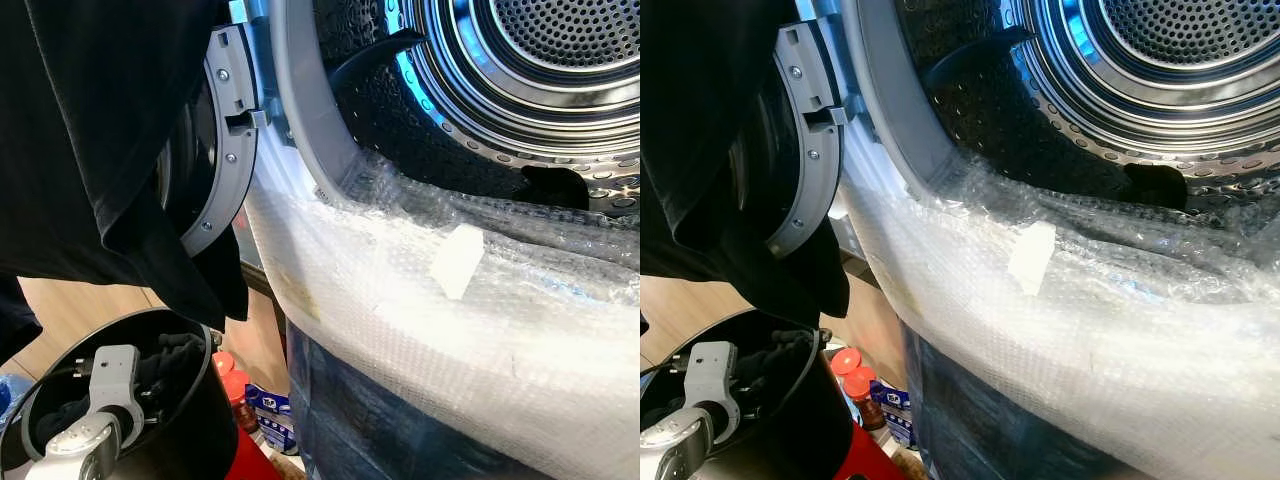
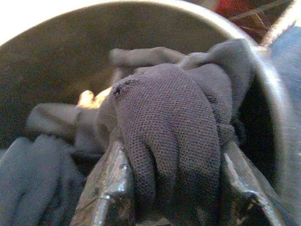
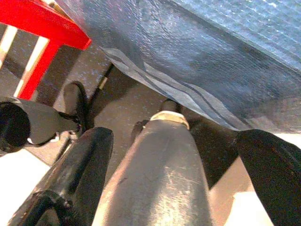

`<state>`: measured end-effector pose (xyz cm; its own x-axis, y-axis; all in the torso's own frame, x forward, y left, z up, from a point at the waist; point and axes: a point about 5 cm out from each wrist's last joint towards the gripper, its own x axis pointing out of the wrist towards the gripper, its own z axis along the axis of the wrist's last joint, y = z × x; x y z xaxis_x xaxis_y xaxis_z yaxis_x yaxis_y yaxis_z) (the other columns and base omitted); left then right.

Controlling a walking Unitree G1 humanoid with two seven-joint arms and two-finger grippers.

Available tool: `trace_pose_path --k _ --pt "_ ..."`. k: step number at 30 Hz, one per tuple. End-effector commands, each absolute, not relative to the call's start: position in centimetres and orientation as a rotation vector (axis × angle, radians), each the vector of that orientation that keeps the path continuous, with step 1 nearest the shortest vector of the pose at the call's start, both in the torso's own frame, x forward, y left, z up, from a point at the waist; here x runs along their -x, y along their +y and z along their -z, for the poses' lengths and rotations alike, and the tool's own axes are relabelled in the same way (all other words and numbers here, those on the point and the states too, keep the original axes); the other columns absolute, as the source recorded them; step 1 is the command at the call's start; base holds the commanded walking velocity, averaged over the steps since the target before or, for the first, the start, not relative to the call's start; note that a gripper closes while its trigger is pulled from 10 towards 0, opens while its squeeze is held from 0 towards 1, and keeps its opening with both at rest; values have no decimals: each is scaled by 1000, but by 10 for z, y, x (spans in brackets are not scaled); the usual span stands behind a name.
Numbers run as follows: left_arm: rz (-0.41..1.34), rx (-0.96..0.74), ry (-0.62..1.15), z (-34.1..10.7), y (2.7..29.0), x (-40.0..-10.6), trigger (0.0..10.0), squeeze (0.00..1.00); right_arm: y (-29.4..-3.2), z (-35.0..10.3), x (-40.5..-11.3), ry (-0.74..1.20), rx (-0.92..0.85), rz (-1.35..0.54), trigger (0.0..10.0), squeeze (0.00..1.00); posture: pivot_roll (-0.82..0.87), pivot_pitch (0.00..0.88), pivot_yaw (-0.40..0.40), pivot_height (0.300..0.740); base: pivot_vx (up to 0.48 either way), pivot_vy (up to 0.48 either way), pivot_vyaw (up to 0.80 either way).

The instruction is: Clothes washing

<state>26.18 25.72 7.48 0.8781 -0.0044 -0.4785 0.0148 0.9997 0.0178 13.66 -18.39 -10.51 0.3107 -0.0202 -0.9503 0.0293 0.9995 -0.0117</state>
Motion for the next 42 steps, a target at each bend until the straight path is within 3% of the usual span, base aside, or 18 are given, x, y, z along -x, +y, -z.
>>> trace_pose_path --k 1,14,15,20,25,28,30,35,42 --pt "55 -93 467 -93 258 -265 0 0 -179 105 -138 1253 5 -5 10000 0 85 0 103 740 0 0 0" --pt "329 -270 444 -134 237 -270 0 0 -178 107 -132 1267 28 -33 10000 0 97 0 102 740 0 0 0" --pt "411 -329 412 -147 227 -272 0 0 -178 107 -132 1264 34 -37 10000 0 92 0 102 740 0 0 0" --pt "592 -316 357 -168 199 -277 0 0 -181 108 -129 1270 59 -46 10000 0 93 0 100 740 0 0 0" --pt "905 -346 403 -160 158 -270 0 0 -187 107 -131 1264 81 -57 10000 0 85 0 99 740 0 0 0" --pt "1004 -367 402 -162 145 -269 0 0 -184 106 -132 1260 87 -65 10000 0 83 0 100 740 0 0 0" --pt "1172 -338 384 -162 126 -261 0 0 -182 106 -134 1258 88 -70 10000 0 95 0 96 740 0 0 0" --pt "1377 -276 418 -141 85 -251 0 0 -178 106 -134 1257 96 -84 10000 0 85 0 85 740 0 0 0" --pt "1443 -141 411 -125 53 -243 0 0 -178 107 -132 1260 123 -92 10000 0 70 0 84 740 0 0 0"
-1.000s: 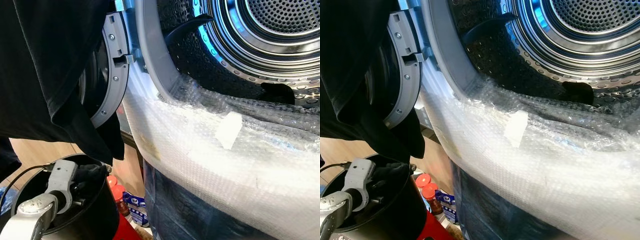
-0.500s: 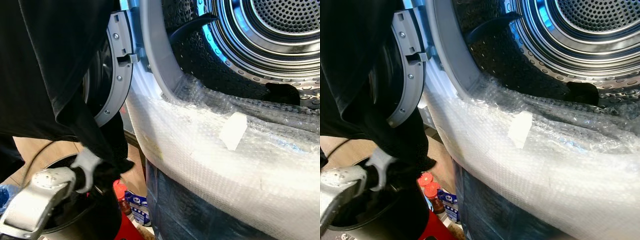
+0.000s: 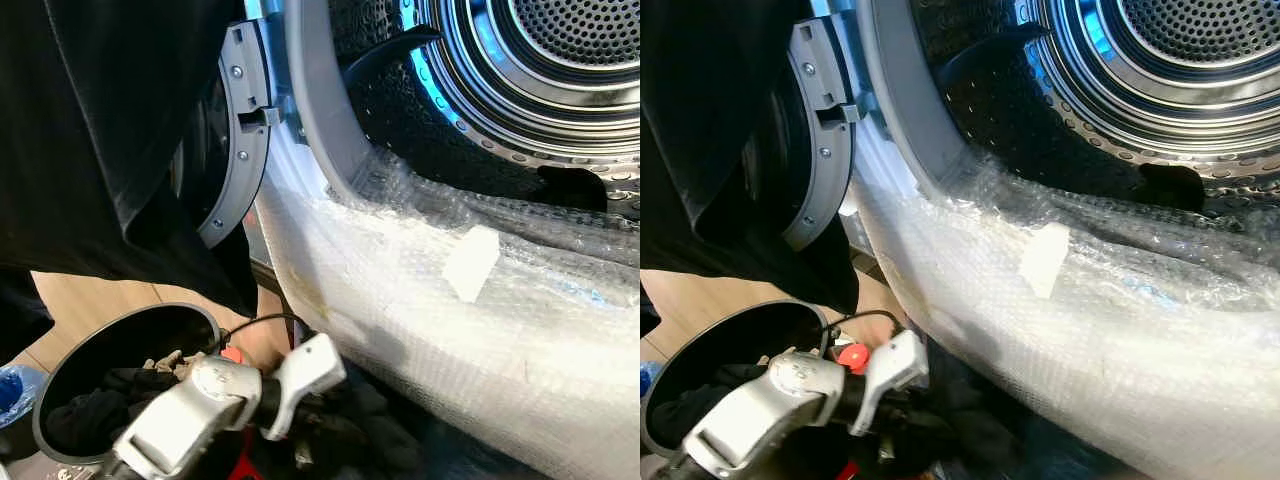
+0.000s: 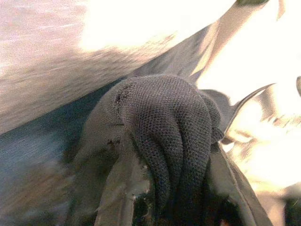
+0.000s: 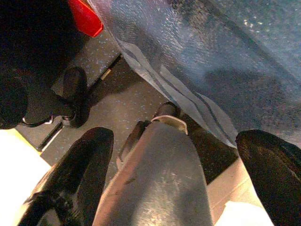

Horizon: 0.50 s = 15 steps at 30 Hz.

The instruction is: Clothes washing

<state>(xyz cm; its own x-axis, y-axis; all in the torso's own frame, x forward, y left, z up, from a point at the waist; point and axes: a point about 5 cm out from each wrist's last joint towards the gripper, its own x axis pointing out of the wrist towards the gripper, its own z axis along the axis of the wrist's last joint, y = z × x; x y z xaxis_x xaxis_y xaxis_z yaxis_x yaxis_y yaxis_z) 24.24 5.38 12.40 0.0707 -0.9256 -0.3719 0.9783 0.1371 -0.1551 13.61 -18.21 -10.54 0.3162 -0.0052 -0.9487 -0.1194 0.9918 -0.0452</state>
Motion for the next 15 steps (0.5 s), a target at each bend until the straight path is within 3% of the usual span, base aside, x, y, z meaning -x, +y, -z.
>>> trace_pose_path --k 1,8,10,15 --pt "1427 -139 422 -122 53 -242 0 0 -178 107 -132 1256 114 -84 10000 0 58 0 81 740 0 0 0" --pt "1294 -126 490 -100 66 -241 0 0 -181 107 -131 1257 229 -185 10000 0 74 0 68 740 0 0 0" --pt "1173 -101 482 -95 77 -249 0 0 -186 106 -133 1250 312 -223 10000 0 90 0 61 740 0 0 0" --pt "1042 -46 460 -96 93 -257 0 0 -193 100 -147 1198 314 -252 10000 0 89 0 57 740 0 0 0"
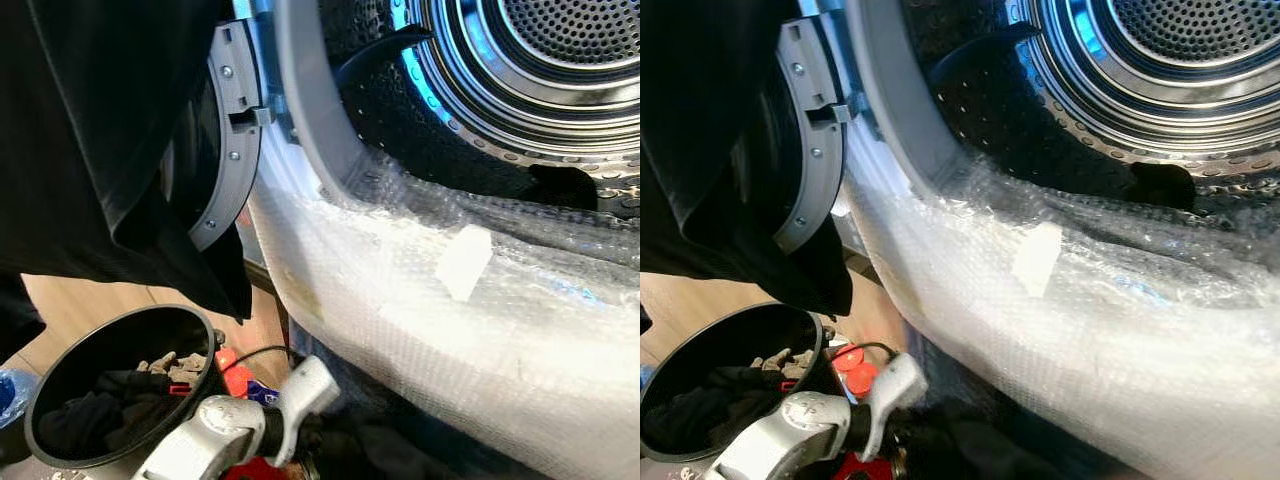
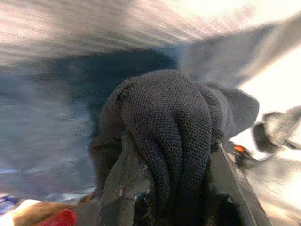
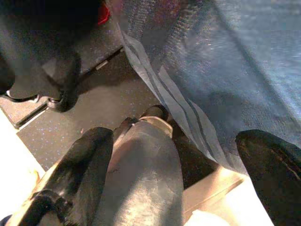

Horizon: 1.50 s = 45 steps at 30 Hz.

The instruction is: Clothes washing

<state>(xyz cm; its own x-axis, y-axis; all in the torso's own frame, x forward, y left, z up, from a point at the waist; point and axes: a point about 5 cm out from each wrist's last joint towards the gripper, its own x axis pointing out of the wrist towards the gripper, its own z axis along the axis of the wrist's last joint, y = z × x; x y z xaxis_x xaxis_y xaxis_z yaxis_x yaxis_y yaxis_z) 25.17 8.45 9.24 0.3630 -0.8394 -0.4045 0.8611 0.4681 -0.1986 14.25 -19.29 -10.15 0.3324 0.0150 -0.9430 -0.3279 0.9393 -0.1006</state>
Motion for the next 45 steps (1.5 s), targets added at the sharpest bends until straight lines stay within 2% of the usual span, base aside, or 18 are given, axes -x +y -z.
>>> trace_pose_path --k 1,3,4,5,6,7,13,18,19,20,21,22,29,36,43,44,45 --pt "1015 -52 456 -95 97 -259 0 0 -194 98 -150 1184 342 -276 10000 0 89 0 57 740 0 0 0" --pt "992 -56 459 -93 101 -259 0 0 -194 97 -153 1172 368 -307 10000 0 89 0 57 740 0 0 0" --pt "986 -58 478 -89 109 -254 0 0 -193 95 -157 1150 433 -434 10000 0 93 0 51 740 0 0 0" --pt "986 -58 478 -89 109 -254 0 0 -193 95 -157 1150 433 -434 10000 0 93 0 51 740 0 0 0" --pt "989 -55 502 -86 116 -248 0 0 -194 92 -158 1127 467 -554 10000 0 89 0 51 740 0 0 0" --pt "989 -56 509 -84 119 -245 0 0 -195 91 -158 1117 471 -596 10000 0 84 0 48 740 0 0 0" --pt "1011 -71 538 -79 124 -238 0 0 -205 73 -172 1014 388 -833 10000 0 63 0 51 740 0 0 0" --pt "1019 -90 545 -75 123 -237 0 0 -208 47 -188 882 284 -961 10000 0 59 0 44 740 0 0 0" --pt "1027 -88 539 -76 122 -238 0 0 -208 38 -191 843 275 -999 10000 63 58 0 44 740 0 0 0" --pt "1036 -89 534 -77 121 -238 0 0 -207 32 -192 808 275 -1028 10000 588 56 0 42 740 0 0 0" --pt "1036 -89 534 -77 121 -238 0 0 -207 32 -192 808 275 -1028 10000 588 56 0 42 740 0 0 0" --pt "1059 -91 528 -78 117 -239 0 0 -203 19 -199 742 286 -1064 10000 1000 41 0 45 740 0 0 0" --pt "1127 -88 515 -78 105 -238 0 0 -178 -23 -203 565 225 -1212 10000 1000 25 0 52 740 0 0 0" --pt "1231 -98 507 -78 95 -233 0 0 -172 -47 -184 566 219 -1346 10000 1000 -3 0 51 740 0 0 0" --pt "1326 -112 439 -89 70 -242 0 0 -164 -35 -195 600 228 -1241 10000 1000 6 0 39 740 0 0 0" --pt "1337 -108 435 -90 68 -242 0 0 -164 -32 -198 605 248 -1203 10000 945 10 0 36 740 0 0 0" --pt "1343 -105 434 -90 67 -242 0 0 -165 -31 -200 608 264 -1177 10000 945 11 0 33 740 0 0 0"
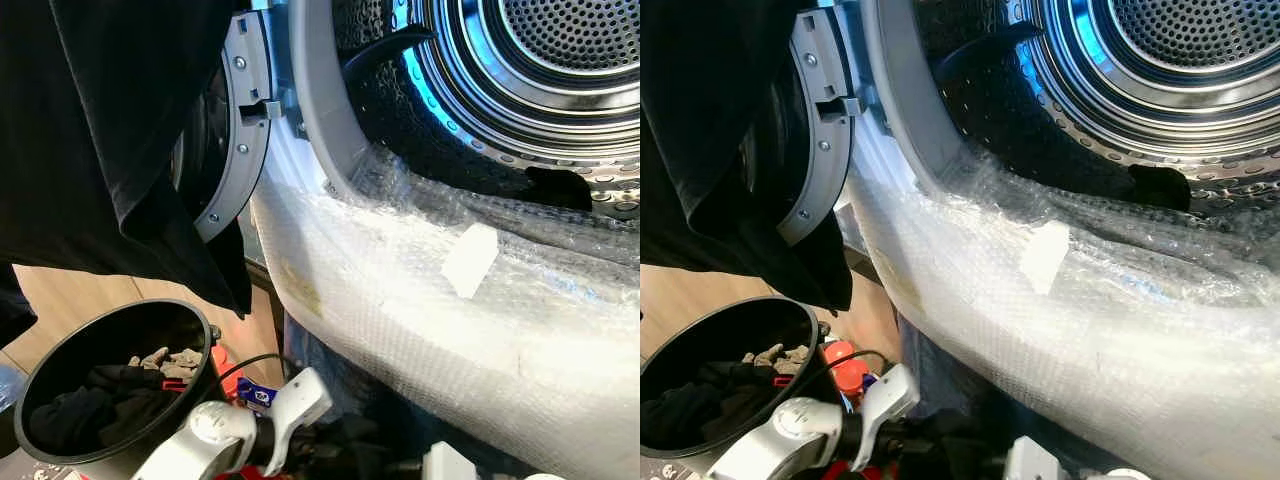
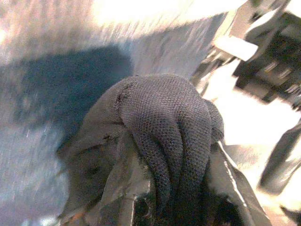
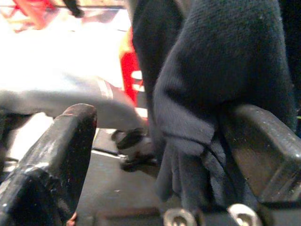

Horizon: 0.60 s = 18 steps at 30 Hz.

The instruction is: Clothes washing

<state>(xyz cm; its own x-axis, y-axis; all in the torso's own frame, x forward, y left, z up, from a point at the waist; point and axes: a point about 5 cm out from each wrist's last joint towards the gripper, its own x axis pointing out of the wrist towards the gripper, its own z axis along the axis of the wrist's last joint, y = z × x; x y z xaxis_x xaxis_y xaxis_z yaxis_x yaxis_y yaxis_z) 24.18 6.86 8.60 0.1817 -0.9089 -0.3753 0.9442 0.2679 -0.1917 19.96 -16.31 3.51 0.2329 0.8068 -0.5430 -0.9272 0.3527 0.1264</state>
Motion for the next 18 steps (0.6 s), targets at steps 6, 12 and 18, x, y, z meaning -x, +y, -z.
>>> trace_pose_path --k 6,12,18 --pt "1395 -94 407 -92 52 -241 0 0 -164 -21 -202 645 241 -1121 10000 0 19 0 29 740 0 0 0" --pt "1378 -71 379 -95 45 -243 0 0 -158 -25 -216 638 40 -1001 10000 0 19 0 33 740 0 0 0" --pt "1326 -69 347 -99 41 -250 0 0 -152 -28 -218 626 -60 -983 10000 0 18 0 38 740 0 0 0"
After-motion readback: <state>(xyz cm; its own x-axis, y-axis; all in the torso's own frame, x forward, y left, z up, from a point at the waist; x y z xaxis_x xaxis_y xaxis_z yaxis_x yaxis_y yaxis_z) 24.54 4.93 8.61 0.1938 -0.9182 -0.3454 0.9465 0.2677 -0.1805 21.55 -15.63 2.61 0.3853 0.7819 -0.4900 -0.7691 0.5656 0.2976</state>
